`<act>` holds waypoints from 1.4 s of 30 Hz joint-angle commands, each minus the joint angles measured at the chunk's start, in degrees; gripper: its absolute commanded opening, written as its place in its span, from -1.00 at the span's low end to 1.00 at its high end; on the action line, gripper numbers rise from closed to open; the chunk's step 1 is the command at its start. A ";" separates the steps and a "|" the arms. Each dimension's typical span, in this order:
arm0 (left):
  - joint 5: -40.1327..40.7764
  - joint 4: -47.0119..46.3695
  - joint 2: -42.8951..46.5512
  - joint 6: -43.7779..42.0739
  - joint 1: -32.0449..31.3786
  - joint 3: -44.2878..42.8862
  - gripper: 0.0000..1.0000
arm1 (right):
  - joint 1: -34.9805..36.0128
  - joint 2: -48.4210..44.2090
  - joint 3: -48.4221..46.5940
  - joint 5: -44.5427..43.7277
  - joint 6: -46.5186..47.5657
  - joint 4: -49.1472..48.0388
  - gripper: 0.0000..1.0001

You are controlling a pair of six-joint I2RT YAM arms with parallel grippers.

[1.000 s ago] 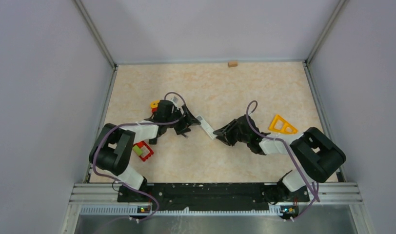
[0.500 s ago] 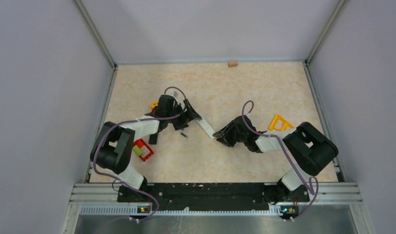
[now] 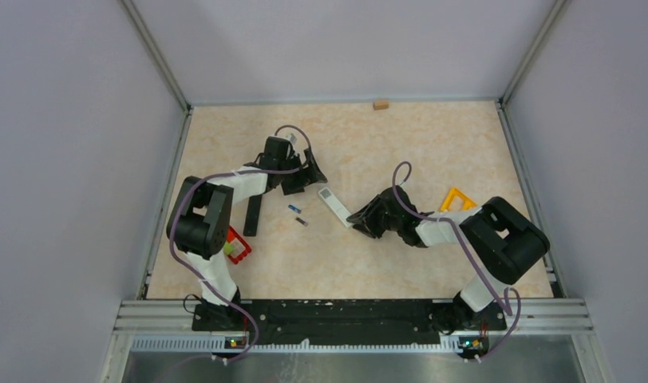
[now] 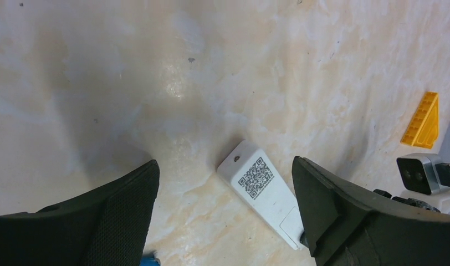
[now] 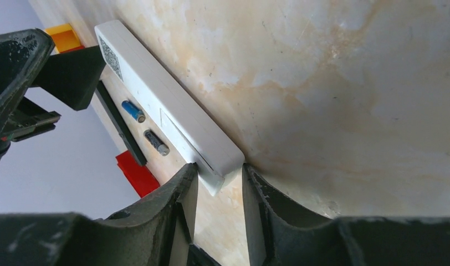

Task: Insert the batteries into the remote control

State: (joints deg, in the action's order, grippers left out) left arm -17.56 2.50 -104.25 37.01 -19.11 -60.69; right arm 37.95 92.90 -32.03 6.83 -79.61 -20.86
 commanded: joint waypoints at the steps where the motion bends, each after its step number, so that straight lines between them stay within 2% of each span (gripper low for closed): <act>1: -4.66 -0.45 -1.96 -2.91 0.61 -1.78 0.81 | -0.08 1.22 -0.92 -1.18 1.32 0.69 -0.35; 5: -6.92 -3.46 -2.67 -2.49 0.64 0.09 0.74 | -0.07 1.29 -0.03 -1.13 1.61 0.28 -0.58; 8: -8.01 -4.19 -3.13 -2.34 0.57 0.68 0.71 | -0.07 1.23 0.87 -0.98 1.49 -0.55 -0.64; 18: -8.91 -2.77 -2.50 -3.60 0.65 2.57 0.46 | -0.07 2.87 -2.25 -1.28 4.60 1.07 -0.63; 26: -11.76 -1.73 -3.59 -4.51 0.58 4.54 0.13 | 0.18 8.21 -5.69 -0.25 7.55 3.13 -0.64; 42: -12.83 -6.80 -5.27 -1.71 0.57 11.48 -0.04 | 3.72 16.69 -18.40 -6.56 10.48 17.26 -0.54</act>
State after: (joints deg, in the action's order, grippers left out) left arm -28.95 -10.41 -106.37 34.68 -16.75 -53.54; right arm 37.60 99.61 -46.92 10.26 -70.37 -1.76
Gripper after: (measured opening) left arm 0.482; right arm 0.224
